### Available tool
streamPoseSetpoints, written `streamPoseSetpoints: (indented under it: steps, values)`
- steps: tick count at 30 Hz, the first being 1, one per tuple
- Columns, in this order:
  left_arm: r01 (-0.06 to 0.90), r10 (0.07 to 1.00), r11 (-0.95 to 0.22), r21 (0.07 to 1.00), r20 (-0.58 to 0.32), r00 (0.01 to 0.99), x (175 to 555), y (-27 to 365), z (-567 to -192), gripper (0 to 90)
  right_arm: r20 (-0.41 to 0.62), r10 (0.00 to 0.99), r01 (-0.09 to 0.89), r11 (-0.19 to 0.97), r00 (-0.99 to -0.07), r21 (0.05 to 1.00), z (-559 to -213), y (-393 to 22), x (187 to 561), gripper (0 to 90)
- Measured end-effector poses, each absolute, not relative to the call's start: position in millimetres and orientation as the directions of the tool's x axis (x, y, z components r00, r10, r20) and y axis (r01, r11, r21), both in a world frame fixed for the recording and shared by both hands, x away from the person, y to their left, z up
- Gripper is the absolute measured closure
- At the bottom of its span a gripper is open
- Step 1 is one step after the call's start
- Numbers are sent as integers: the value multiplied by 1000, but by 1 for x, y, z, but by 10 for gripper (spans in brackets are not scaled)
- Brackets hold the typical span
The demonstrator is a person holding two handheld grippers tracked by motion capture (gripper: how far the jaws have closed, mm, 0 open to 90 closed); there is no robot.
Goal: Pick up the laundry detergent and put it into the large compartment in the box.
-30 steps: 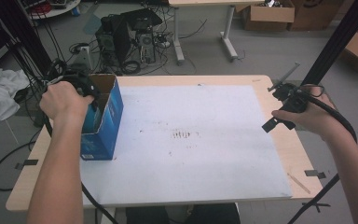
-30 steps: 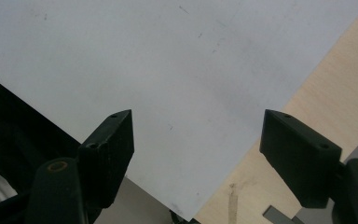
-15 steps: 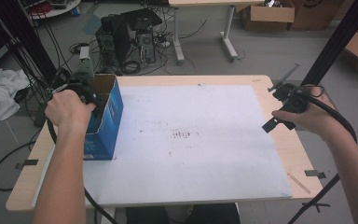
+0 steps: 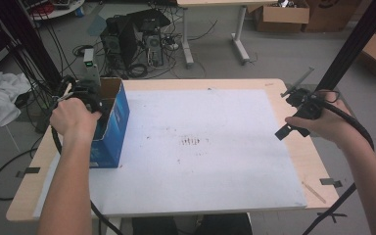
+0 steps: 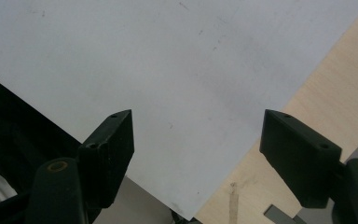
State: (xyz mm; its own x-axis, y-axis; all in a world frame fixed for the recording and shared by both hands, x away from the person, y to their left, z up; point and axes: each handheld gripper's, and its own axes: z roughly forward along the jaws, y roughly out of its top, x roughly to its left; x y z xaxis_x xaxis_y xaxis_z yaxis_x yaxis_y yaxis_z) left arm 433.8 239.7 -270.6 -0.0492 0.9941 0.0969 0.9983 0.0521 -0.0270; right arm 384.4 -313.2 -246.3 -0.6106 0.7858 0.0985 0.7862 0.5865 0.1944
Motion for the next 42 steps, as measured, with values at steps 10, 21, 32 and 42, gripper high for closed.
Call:
streamPoseSetpoints:
  steps: [10, 21, 32, 42]
  values:
    - [998, 994, 49, -30, 100, -46, 434, 240, -279, 373, 100, 786, 787, 586, -610, 193, -248, -313, 384, 262]
    - [999, 994, 46, -26, 103, -43, 435, 239, -281, 370, 100, 786, 787, 587, -610, 189, -249, -313, 383, 262]
    - [999, 993, 44, -17, 109, -42, 434, 239, -281, 361, 101, 786, 788, 586, -609, 190, -248, -314, 383, 262]
    - [999, 993, 44, -18, 111, -42, 434, 235, -279, 287, 102, 785, 786, 588, -611, 191, -247, -312, 383, 262]
